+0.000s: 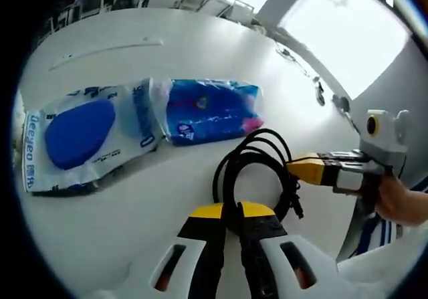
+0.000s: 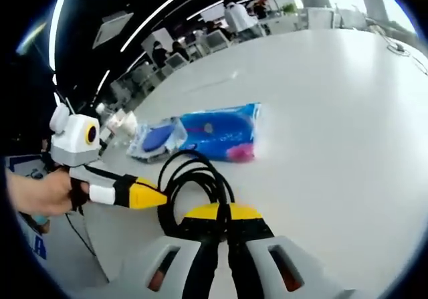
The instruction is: Arrange the tabletop items into an orderly group along one side of the table until the central work area is clear of visible clutter.
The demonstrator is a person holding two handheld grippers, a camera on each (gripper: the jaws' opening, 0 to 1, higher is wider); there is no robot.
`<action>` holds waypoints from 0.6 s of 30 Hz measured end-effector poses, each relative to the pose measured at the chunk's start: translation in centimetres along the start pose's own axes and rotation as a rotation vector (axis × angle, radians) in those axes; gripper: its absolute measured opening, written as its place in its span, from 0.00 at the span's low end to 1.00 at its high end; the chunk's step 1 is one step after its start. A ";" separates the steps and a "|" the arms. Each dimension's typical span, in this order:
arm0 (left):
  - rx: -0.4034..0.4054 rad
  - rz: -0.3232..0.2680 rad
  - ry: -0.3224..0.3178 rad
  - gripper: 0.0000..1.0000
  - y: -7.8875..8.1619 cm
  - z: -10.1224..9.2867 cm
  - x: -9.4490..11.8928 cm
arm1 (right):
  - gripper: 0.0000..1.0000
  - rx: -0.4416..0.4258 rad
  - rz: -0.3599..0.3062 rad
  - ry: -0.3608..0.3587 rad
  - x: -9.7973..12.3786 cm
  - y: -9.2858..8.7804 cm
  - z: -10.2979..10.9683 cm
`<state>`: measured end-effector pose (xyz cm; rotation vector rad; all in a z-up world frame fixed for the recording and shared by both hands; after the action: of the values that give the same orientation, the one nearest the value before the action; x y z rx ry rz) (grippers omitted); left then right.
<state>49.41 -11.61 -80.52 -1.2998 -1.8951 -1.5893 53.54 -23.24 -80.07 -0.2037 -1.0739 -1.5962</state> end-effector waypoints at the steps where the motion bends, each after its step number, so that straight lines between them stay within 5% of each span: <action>1: 0.003 -0.001 0.001 0.02 0.0 0.0 0.0 | 0.00 0.007 0.000 -0.003 0.0 0.0 0.0; 18: -0.011 -0.018 -0.001 0.03 0.0 0.0 -0.5 | 0.00 0.055 0.008 -0.019 -0.4 -0.4 -0.7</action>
<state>49.63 -11.83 -80.88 -1.2915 -1.9062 -1.6104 53.63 -23.52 -80.89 -0.1864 -1.1284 -1.5586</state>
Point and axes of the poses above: the point that each gripper's makers call its tool centre point, and the gripper's own axes: x roughly backward along the fingers, z roughly to its left, y roughly out of its top, the point moved 3 cm from there along x, roughly backward along the fingers, and after that the axes turned 14 degrees about -x, right-handed, at the moved point
